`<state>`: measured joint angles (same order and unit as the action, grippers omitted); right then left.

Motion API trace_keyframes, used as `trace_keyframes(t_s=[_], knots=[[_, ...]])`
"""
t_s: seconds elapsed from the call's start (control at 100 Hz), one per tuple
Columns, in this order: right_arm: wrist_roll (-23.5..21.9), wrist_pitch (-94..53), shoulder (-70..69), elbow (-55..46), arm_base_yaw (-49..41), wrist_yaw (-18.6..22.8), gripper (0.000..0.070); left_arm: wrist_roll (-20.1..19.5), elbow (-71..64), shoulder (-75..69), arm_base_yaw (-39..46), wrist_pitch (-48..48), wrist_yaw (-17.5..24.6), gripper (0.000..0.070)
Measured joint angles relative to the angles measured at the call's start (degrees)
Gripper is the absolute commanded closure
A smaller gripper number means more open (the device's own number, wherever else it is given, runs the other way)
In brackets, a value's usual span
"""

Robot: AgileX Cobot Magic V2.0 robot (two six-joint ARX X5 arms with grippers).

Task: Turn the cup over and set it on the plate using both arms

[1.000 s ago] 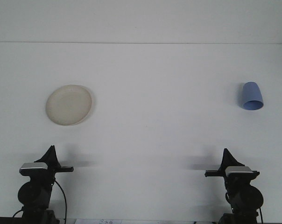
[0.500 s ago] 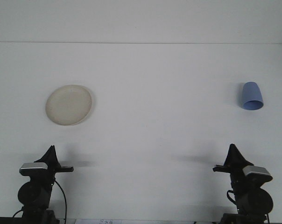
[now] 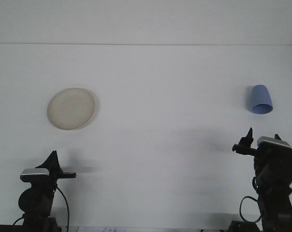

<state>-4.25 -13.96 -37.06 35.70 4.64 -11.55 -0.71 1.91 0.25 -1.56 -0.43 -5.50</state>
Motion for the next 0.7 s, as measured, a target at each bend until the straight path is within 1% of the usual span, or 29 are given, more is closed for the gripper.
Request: trace_keyframes(t_s=[0.1,0.18,0.23,0.3,0.45,0.54,0.64,0.7], knots=[[1.9,3.9,-8.7,0.0,3.4,0.0,0.017,0.0,0.0,0.0,0.0,0.0,0.0,0.0684],[2.9,7.8,-15.1,0.0,6.8,1.6,0.0182,0.0,0.0,0.0,0.0,0.0,0.0,0.0684],[3.4,10.9,-18.6,0.0,9.1,3.4,0.0182,0.0,0.0,0.0,0.0,0.0,0.0,0.0684],[4.0,15.1,-23.2,0.0,12.5,6.7,0.0182,0.0,0.0,0.0,0.0,0.0,0.0,0.0684],[4.9,25.2,-32.5,0.0,19.5,15.9,0.0193,0.0,0.0,0.0,0.0,0.0,0.0,0.0684],[5.4,31.9,-37.4,0.0,22.7,19.5,0.0245,0.0,0.0,0.0,0.0,0.0,0.0,0.0684],[5.5,39.2,-43.2,0.3,25.4,24.1,0.0246,0.0,0.0,0.0,0.0,0.0,0.0,0.0684],[5.5,40.4,-47.0,1.9,26.2,26.4,0.0246,0.0,0.0,0.0,0.0,0.0,0.0,0.0684]])
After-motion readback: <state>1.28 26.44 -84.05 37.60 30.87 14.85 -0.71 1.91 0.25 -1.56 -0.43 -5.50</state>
